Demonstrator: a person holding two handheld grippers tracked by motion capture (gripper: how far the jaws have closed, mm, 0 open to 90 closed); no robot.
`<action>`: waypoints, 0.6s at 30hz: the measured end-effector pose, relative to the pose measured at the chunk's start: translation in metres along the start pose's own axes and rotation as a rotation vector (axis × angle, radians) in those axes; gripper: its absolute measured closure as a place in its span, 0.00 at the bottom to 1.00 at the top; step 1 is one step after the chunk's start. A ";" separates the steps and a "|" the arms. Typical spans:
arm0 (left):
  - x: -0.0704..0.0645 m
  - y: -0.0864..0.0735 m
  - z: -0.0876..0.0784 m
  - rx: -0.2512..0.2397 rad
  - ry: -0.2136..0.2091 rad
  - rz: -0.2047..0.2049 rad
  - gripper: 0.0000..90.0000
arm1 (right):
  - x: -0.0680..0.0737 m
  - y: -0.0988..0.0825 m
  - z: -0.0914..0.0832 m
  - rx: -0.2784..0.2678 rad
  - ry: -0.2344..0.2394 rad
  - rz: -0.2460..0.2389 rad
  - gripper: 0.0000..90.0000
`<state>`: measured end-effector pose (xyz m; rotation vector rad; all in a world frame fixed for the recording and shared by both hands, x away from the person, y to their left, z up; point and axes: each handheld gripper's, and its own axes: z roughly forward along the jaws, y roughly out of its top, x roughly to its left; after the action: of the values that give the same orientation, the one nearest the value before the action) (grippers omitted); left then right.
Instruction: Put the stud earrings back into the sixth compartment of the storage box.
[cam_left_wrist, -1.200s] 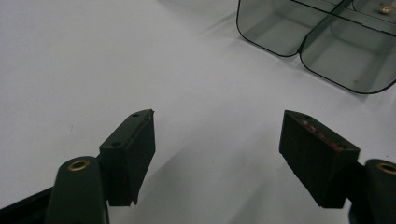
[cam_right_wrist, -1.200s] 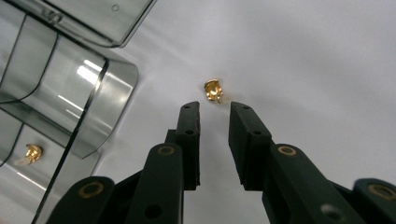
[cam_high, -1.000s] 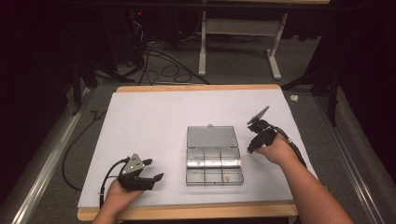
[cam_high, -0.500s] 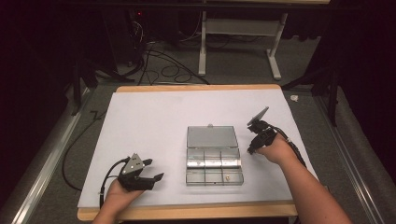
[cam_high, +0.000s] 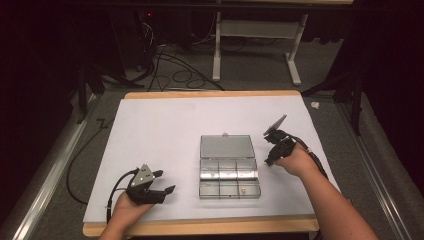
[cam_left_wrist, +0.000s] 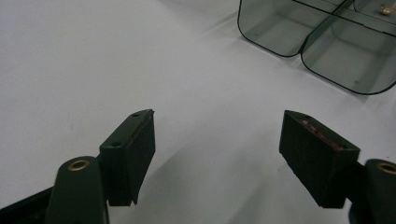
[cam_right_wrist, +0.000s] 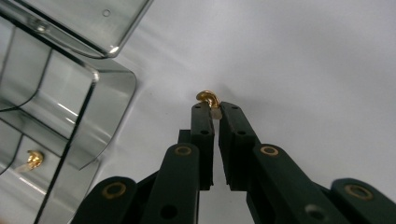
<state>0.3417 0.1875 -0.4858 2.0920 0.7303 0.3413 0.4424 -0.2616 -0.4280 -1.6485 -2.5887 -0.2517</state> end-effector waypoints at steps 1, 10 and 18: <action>0.000 0.000 0.000 0.000 0.000 0.000 0.30 | 0.001 -0.001 -0.004 -0.009 -0.002 -0.007 0.95; 0.000 0.000 0.000 0.001 -0.001 0.000 0.31 | 0.007 -0.012 -0.012 -0.006 -0.001 -0.017 0.95; 0.000 0.000 0.000 0.004 0.000 0.002 0.31 | 0.011 -0.021 -0.015 -0.007 0.002 -0.031 0.95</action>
<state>0.3417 0.1870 -0.4859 2.0970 0.7297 0.3404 0.4179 -0.2631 -0.4135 -1.6098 -2.6166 -0.2645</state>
